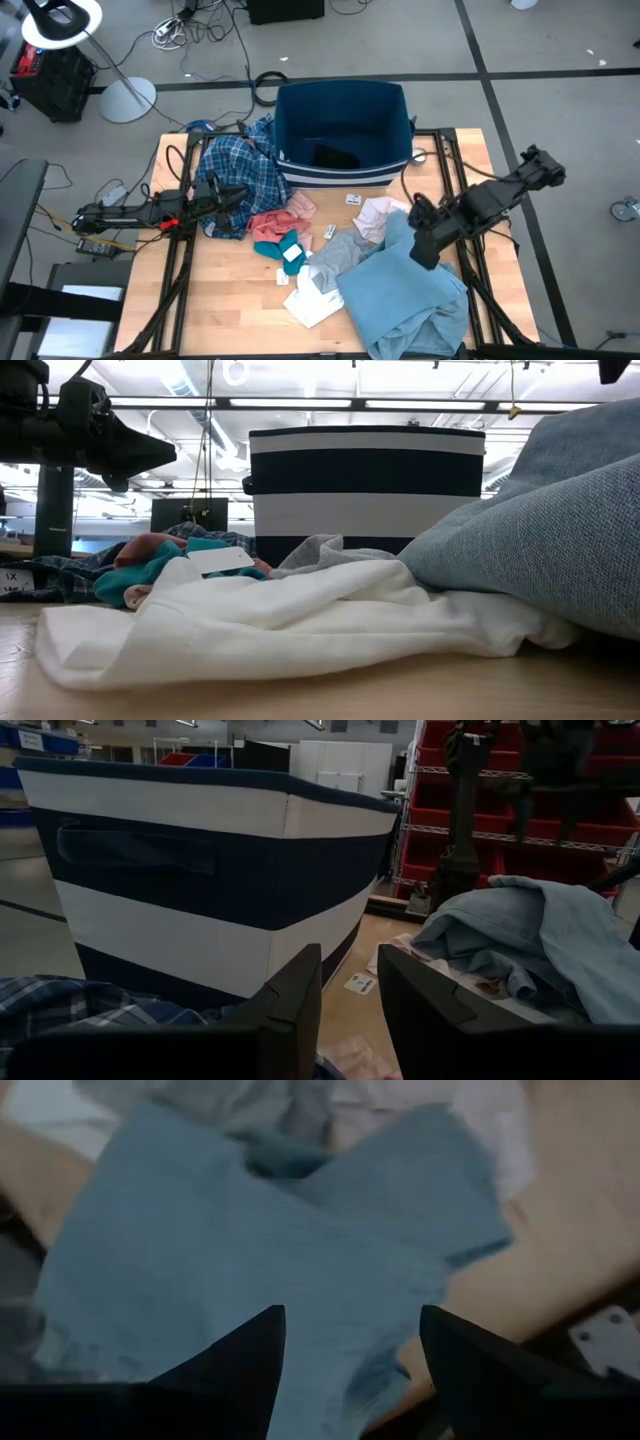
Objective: Sort clothes
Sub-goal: Put the blue pants into the blue bin
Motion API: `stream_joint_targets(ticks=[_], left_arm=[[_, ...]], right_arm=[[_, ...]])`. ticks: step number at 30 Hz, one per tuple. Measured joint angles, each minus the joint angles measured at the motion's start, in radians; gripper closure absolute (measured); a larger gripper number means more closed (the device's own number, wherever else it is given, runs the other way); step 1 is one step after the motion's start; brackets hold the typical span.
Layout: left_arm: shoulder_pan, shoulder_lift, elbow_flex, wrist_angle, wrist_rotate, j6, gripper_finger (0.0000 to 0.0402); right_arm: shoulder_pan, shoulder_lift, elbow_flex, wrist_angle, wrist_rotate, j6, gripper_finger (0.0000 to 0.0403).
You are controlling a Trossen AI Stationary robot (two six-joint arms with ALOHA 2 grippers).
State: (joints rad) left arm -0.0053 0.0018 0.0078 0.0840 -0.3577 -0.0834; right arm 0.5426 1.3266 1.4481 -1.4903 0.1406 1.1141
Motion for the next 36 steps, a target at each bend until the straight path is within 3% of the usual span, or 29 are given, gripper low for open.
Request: stream_joint_targets(ticks=[4, 15, 22, 29, 33, 36], left_arm=[[0.000, 0.000, 0.000, 0.000, 0.000, 0.000, 0.0294], [0.000, 0.000, 0.000, 0.000, 0.000, 0.000, 0.0294], [0.000, 0.000, 0.000, 0.000, 0.000, 0.000, 0.0294], [0.000, 0.000, 0.000, 0.000, 0.000, 0.000, 0.0294], [0.000, 0.000, 0.000, 0.000, 0.000, 0.000, 0.0294], [0.000, 0.000, 0.000, 0.000, 0.000, 0.000, 0.0294]], right_arm=[[0.012, 0.023, -0.005, 0.084, -0.005, -0.035, 0.0146], [0.014, 0.092, -0.021, 0.067, 0.015, -0.119, 0.0051], [0.010, 0.162, -0.106, 0.111, 0.023, -0.055, 0.0037], [0.002, 0.194, -0.346, 0.364, 0.017, -0.027, 0.0066], [0.001, 0.192, -0.497, 0.572, -0.019, 0.048, 0.0124], [0.001, 0.192, -0.571, 0.671, -0.036, 0.122, 0.0190]])
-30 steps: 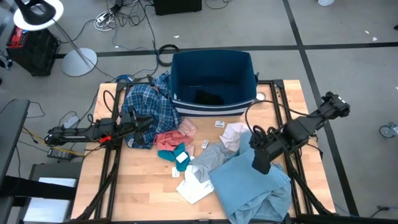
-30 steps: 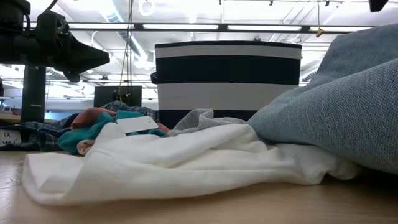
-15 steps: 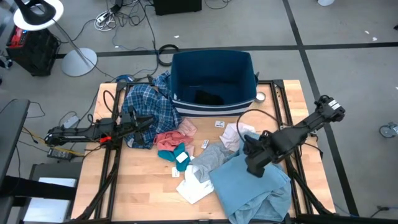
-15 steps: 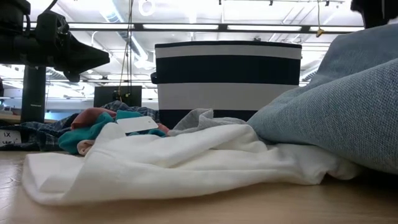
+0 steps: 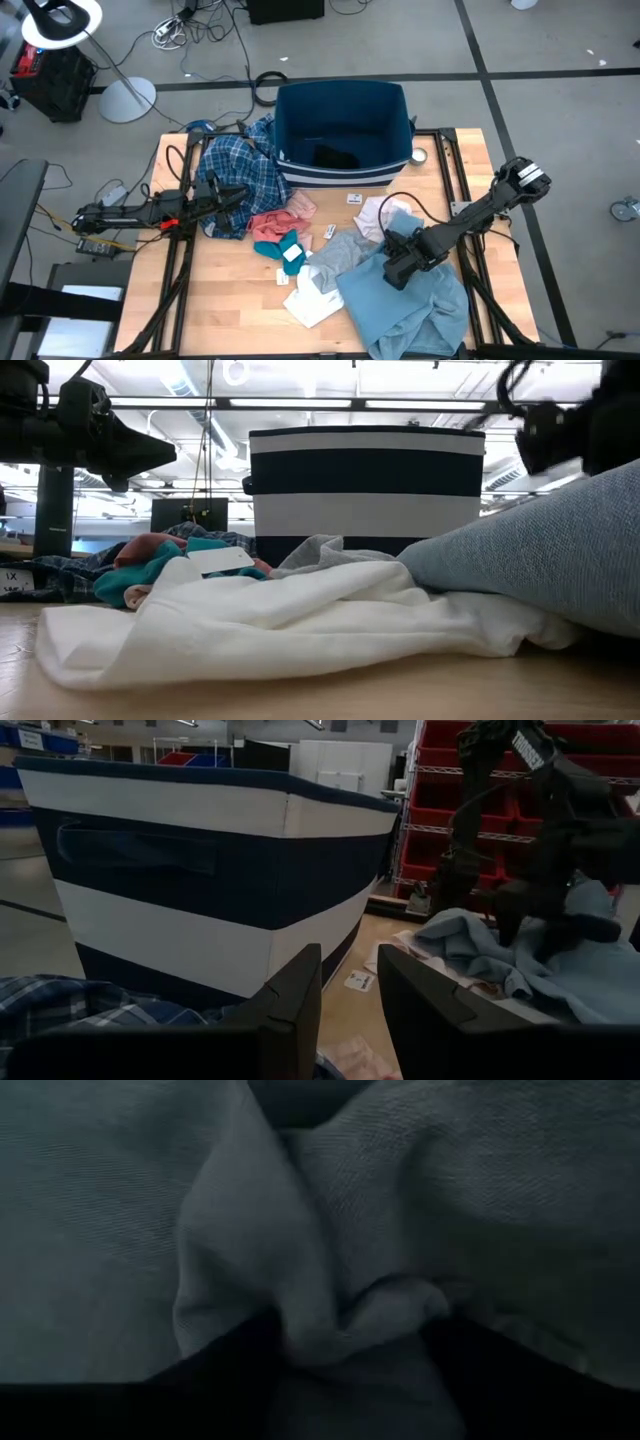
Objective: Sort clothes
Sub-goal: Put the blue pants into the blue bin
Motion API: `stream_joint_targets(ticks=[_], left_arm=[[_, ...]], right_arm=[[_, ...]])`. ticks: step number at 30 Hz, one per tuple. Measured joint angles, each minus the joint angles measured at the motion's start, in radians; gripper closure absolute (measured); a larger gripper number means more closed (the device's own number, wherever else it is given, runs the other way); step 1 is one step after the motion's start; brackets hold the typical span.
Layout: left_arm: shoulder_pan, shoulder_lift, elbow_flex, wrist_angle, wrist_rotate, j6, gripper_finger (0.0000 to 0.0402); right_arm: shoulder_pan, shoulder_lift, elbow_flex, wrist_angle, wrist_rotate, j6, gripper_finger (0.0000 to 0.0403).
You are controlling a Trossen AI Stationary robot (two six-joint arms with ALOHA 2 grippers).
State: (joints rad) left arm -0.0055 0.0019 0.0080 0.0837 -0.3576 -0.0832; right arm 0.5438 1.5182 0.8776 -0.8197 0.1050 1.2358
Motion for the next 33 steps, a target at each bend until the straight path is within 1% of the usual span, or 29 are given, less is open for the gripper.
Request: stream_joint_targets(ticks=[3, 6, 10, 14, 19, 24, 27, 33], left_arm=[[0.000, 0.000, 0.000, 0.000, 0.000, 0.000, 0.0294], [0.000, 0.000, 0.000, 0.000, 0.000, 0.000, 0.0294], [0.000, 0.000, 0.000, 0.000, 0.000, 0.000, 0.0294], [0.000, 0.000, 0.000, 0.000, 0.000, 0.000, 0.0294], [0.000, 0.000, 0.000, 0.000, 0.000, 0.000, 0.0294], [0.000, 0.000, 0.000, 0.000, 0.000, 0.000, 0.0294], [0.000, 0.000, 0.000, 0.000, 0.000, 0.000, 0.0294], [0.000, 0.000, 0.000, 0.000, 0.000, 0.000, 0.0294]], right_arm=[[0.000, 0.000, -0.015, 0.014, -0.003, 0.044, 0.0273], [0.000, -0.005, -0.002, 0.006, -0.007, 0.040, 0.0362], [-0.002, -0.031, 0.048, -0.015, -0.032, 0.009, 0.0367], [-0.002, -0.069, 0.145, -0.128, -0.025, 0.018, 0.0367], [0.006, -0.111, 0.324, -0.329, 0.042, 0.019, 0.0367], [0.005, -0.120, 0.530, -0.518, 0.116, 0.019, 0.0367], [0.006, -0.120, 0.637, -0.587, 0.151, 0.007, 0.0367], [0.006, -0.120, 0.816, -0.654, 0.237, -0.019, 0.0367]])
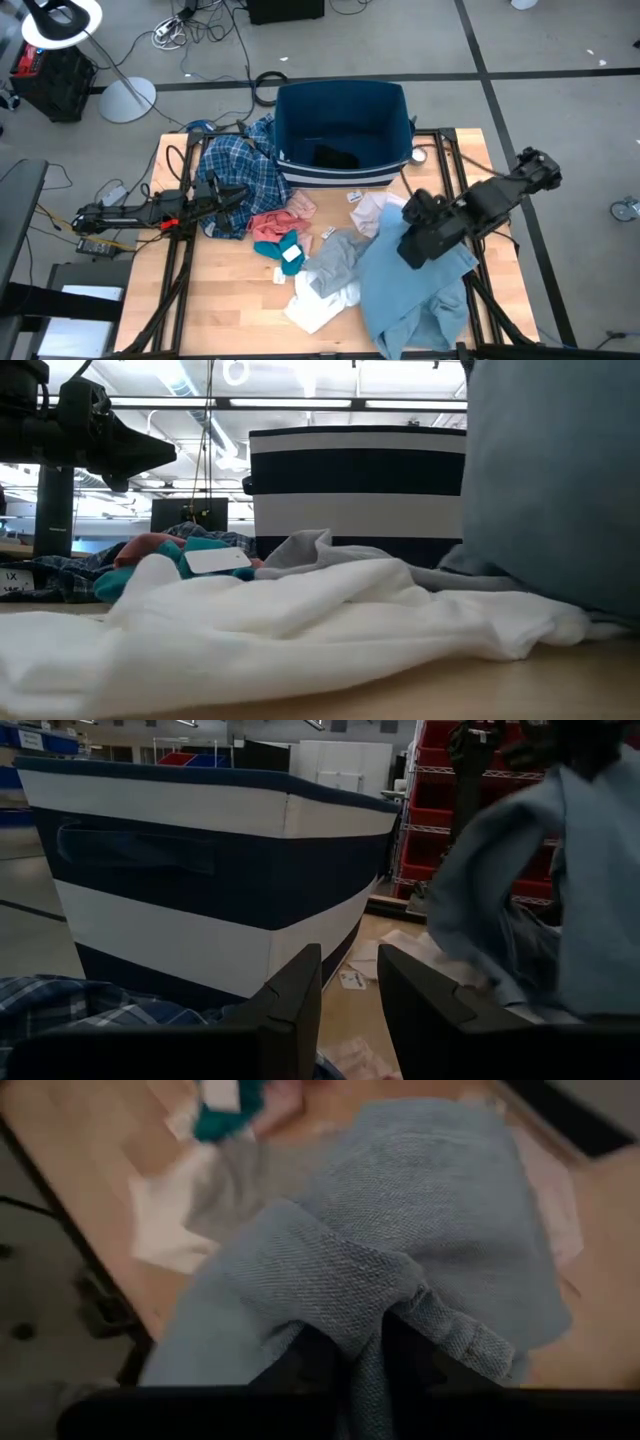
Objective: Sort clothes
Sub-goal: Put the blue pants into the blue bin
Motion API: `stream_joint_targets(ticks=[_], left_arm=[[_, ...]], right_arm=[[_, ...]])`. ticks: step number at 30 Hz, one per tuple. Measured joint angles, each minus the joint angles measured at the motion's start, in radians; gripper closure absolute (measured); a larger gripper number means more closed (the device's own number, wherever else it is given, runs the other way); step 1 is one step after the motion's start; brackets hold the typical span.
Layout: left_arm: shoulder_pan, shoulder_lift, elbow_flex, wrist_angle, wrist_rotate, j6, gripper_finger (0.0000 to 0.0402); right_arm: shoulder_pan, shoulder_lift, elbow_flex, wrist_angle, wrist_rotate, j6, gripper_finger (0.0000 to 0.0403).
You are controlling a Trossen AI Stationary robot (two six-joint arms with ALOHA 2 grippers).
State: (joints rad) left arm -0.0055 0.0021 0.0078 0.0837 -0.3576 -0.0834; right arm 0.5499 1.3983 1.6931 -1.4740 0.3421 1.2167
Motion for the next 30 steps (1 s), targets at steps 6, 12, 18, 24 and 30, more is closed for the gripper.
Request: stream_joint_targets(ticks=[6, 12, 18, 24, 30], left_arm=[[0.000, 0.000, 0.000, 0.000, 0.000, 0.000, 0.0294], [0.000, 0.000, 0.000, 0.000, 0.000, 0.000, 0.0294], [0.000, 0.000, 0.000, 0.000, 0.000, 0.000, 0.0294], [0.000, 0.000, 0.000, 0.000, 0.000, 0.000, 0.0294], [0.000, 0.000, 0.000, 0.000, 0.000, 0.000, 0.0294]], right_arm=[[0.000, 0.000, 0.144, 0.002, 0.044, -0.064, 0.0367], [0.000, 0.002, 0.262, 0.026, 0.080, -0.140, 0.0367], [0.000, 0.002, 0.355, 0.110, 0.149, -0.256, 0.0367], [-0.014, 0.003, 0.424, 0.215, 0.200, -0.374, 0.0367], [-0.046, 0.003, 0.486, 0.307, 0.246, -0.492, 0.0367]])
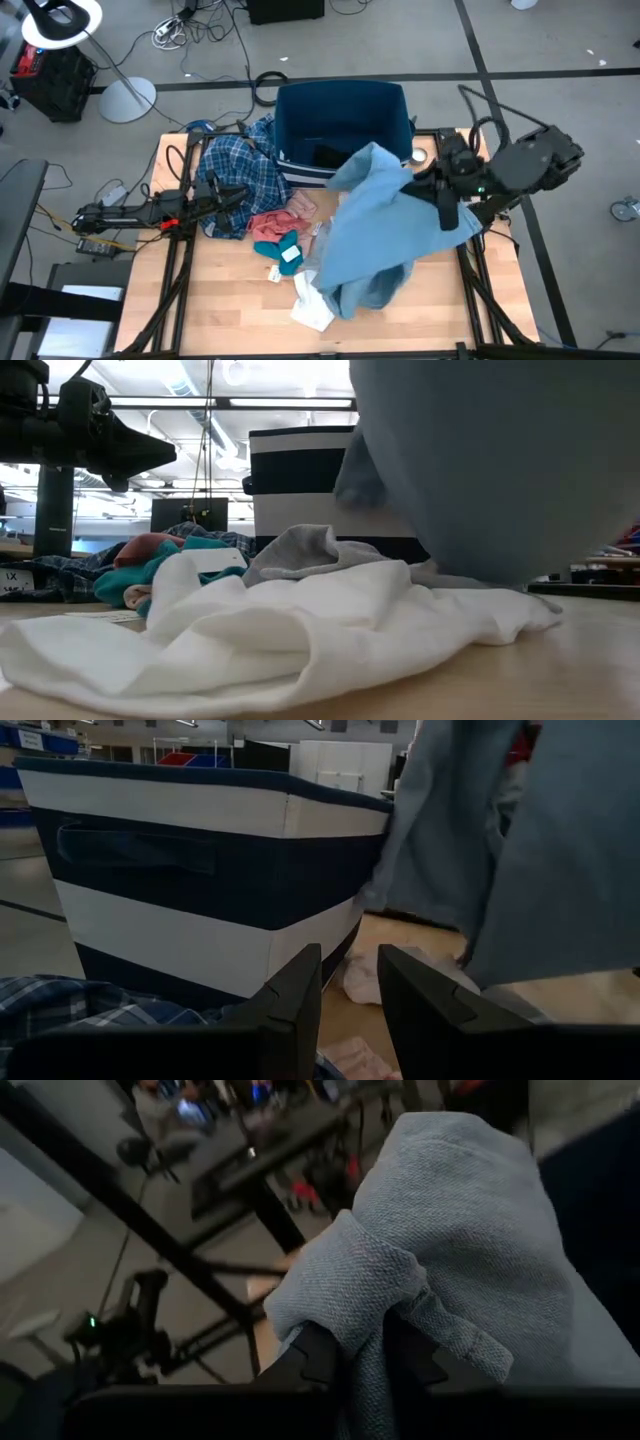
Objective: Sort clothes
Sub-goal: Put the blue pants into the blue bin
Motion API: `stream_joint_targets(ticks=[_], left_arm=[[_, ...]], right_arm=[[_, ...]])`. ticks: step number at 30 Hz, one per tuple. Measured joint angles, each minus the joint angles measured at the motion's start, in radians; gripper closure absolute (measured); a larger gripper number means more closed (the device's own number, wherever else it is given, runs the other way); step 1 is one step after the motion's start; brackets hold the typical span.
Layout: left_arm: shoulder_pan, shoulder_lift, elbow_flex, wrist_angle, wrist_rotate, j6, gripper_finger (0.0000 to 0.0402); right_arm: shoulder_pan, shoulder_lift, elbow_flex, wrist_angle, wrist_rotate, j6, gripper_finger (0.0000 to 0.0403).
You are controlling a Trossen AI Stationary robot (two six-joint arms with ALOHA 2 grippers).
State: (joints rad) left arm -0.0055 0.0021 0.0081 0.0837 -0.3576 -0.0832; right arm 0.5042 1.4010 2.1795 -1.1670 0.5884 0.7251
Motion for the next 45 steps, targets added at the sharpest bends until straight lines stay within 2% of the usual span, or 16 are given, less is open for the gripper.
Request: stream_joint_targets(ticks=[17, 27, 36, 45], left_arm=[[0.000, 0.000, 0.000, 0.000, 0.000, 0.000, 0.0294], [0.000, 0.000, 0.000, 0.000, 0.000, 0.000, 0.0294], [0.000, 0.000, 0.000, 0.000, 0.000, 0.000, 0.0294], [0.000, 0.000, 0.000, 0.000, 0.000, 0.000, 0.0294]], right_arm=[[-0.174, 0.000, 0.047, 0.316, 0.027, -0.294, 0.0367], [-0.297, -0.003, 0.047, 0.579, 0.023, -0.495, 0.0367], [-0.413, -0.004, 0.047, 0.874, -0.054, -0.615, 0.0367], [-0.527, -0.002, 0.047, 1.082, -0.129, -0.641, 0.0367]])
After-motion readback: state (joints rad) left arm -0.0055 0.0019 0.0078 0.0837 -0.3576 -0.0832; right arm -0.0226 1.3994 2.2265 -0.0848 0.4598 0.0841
